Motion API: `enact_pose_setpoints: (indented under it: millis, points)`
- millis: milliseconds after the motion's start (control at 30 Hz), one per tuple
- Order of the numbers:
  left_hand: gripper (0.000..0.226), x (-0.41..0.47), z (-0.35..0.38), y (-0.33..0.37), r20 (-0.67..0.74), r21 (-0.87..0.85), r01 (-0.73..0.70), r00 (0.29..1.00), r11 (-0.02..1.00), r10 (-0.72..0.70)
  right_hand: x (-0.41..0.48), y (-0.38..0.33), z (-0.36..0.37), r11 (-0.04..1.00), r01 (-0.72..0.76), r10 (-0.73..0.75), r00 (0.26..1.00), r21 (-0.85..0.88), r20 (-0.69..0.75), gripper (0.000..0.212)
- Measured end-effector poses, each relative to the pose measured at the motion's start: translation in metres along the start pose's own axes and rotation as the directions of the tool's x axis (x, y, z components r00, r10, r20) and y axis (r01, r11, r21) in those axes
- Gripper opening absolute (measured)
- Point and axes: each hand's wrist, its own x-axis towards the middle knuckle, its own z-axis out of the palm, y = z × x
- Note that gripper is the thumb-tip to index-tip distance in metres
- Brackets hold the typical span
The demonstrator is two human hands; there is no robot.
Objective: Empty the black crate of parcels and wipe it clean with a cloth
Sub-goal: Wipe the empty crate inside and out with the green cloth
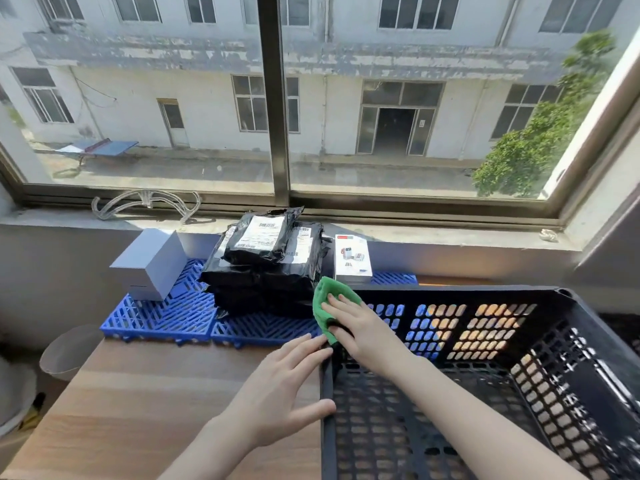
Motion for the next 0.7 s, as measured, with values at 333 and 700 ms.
enact_pose_setpoints:
  millis: [333, 700]
  points:
    - [0.082, 0.001, 0.005, -0.013, -0.069, 0.002, -0.072, 0.995, 0.997, 0.072, 0.005, -0.034, 0.000, 0.966, -0.154, 0.163, 0.986, -0.206, 0.028, 0.051]
    - [0.064, 0.008, -0.006, -0.019, -0.028, 0.038, -0.148, 0.988, 0.988, 0.149, 0.011, -0.022, -0.003, 0.821, -0.431, 0.419, 0.901, -0.374, -0.117, 0.053]
